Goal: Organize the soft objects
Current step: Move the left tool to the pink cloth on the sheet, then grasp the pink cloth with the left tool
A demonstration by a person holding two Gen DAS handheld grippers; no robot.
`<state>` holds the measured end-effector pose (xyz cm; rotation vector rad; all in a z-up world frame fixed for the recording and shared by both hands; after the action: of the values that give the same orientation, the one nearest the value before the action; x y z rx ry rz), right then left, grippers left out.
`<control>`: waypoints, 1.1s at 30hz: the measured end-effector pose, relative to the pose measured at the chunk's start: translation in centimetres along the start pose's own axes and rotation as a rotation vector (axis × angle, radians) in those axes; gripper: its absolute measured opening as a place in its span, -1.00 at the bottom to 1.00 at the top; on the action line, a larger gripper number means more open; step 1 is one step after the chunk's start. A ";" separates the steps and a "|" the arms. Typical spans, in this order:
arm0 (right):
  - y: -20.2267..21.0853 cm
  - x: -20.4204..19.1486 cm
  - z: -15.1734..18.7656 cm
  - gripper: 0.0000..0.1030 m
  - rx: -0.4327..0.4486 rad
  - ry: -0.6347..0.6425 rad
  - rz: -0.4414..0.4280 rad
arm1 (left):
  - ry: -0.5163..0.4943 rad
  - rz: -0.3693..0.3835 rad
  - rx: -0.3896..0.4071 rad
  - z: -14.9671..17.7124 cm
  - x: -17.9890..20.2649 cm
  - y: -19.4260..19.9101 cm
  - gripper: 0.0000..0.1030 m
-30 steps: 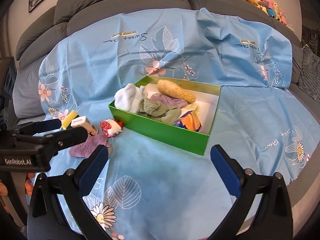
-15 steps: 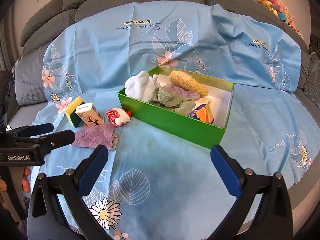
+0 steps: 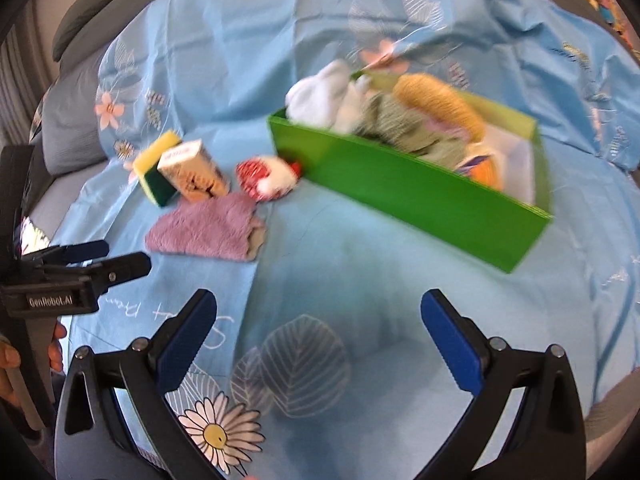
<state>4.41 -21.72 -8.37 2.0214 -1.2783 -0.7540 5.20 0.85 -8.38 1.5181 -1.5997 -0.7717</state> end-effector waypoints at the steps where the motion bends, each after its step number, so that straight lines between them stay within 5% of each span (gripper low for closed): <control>1: -0.6 -0.4 0.0 0.98 -0.009 0.011 -0.017 | 0.000 0.006 0.000 -0.1 0.0 -0.2 0.99; 13: -6.8 -4.6 -1.1 0.90 -0.085 0.121 -0.173 | 0.023 0.083 -0.028 -2.2 -0.7 -4.1 0.96; 17: -8.5 -5.4 -2.0 0.62 -0.100 0.155 -0.189 | 0.015 0.100 -0.027 -2.5 -0.8 -4.5 0.56; 20: -9.1 -5.9 -2.6 0.30 -0.101 0.188 -0.188 | 0.021 0.144 -0.030 -2.7 -0.9 -4.5 -0.04; 22: -9.3 -6.0 -2.9 0.11 -0.098 0.201 -0.175 | 0.027 0.163 -0.033 -2.7 -1.0 -4.4 -0.15; 24: -9.2 -5.8 -3.0 -0.34 -0.095 0.199 -0.191 | 0.046 0.177 -0.032 -2.8 -1.1 -4.4 -0.37; 27: -9.0 -5.9 -2.9 -0.68 -0.094 0.193 -0.213 | 0.095 0.215 -0.029 -2.8 -1.6 -3.9 -0.67; 33: -6.0 -6.6 -3.3 -0.80 -0.013 0.207 -0.232 | 0.068 0.285 0.020 -2.8 -0.1 -0.7 -0.81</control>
<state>7.82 -12.96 -9.86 2.1970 -0.9314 -0.6340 7.93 1.07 -7.53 1.2785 -1.7282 -0.5416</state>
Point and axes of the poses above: each gripper's, at about its wrist camera, not at the fingertips, and y roughly against the way its jaws point, x to its right, z to its underside, the point moved 4 cm from there along -y, roughly the way its jaws point, and after that the axes turned 5 degrees about -z, right-handed, at the moved point
